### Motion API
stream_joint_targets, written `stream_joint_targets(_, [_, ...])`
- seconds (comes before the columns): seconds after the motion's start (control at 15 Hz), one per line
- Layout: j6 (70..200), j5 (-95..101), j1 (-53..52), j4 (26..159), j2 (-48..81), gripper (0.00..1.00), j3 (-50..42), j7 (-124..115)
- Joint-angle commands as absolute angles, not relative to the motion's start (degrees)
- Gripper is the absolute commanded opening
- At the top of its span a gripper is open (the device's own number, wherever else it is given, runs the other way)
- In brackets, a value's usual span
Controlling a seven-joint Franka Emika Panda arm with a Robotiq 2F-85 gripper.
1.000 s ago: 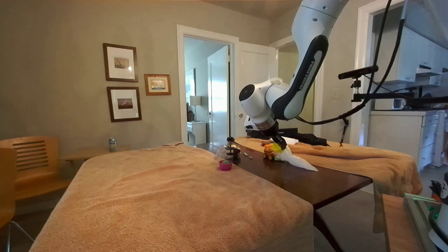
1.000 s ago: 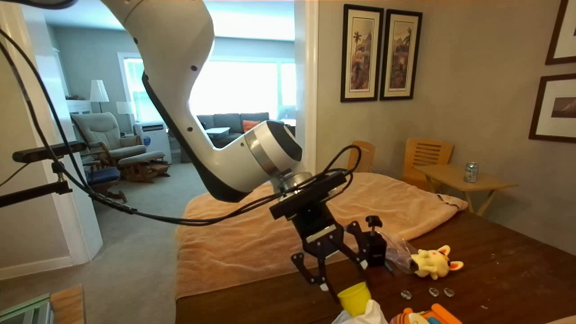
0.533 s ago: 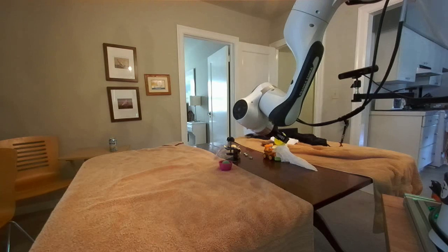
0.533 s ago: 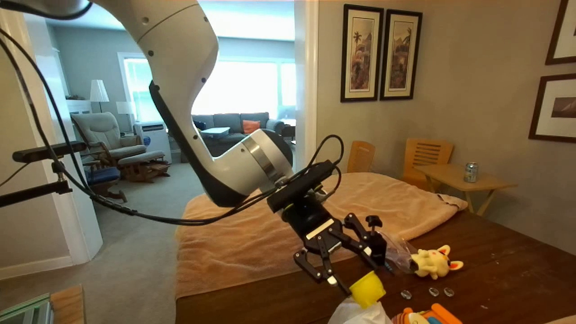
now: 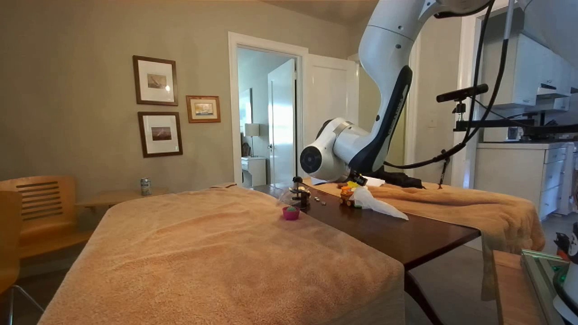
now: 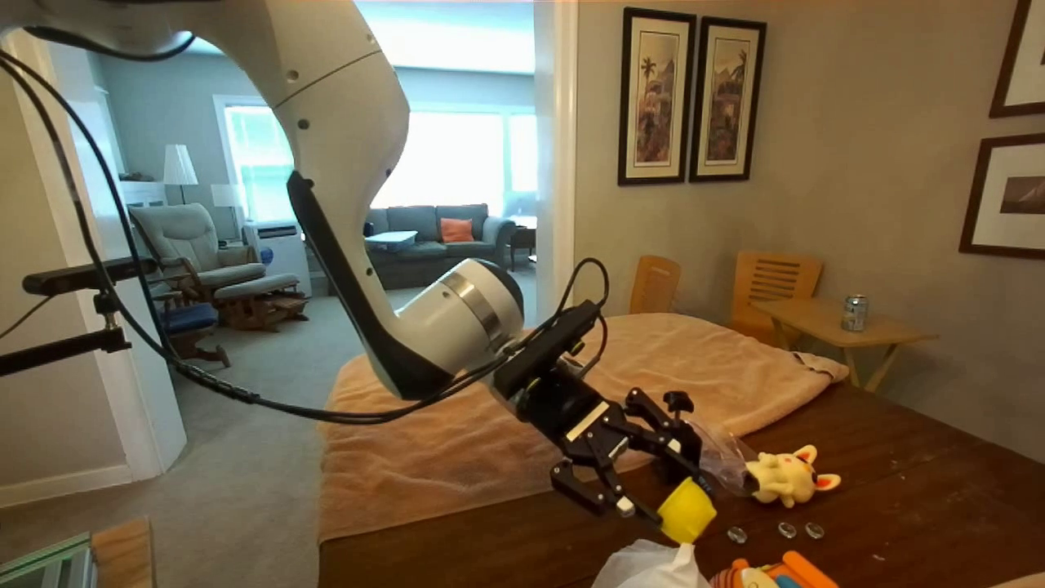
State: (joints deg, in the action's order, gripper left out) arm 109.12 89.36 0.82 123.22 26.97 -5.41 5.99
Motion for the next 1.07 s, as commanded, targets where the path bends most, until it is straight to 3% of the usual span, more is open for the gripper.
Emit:
stream_joint_targets(0.0, [108.5, 94.0, 2.0, 121.8, 29.1, 0.35, -4.2, 4.8])
stream_joint_targets(1.0, [112.4, 98.3, 3.3, 117.3, 34.2, 0.35, -2.4, 5.6])
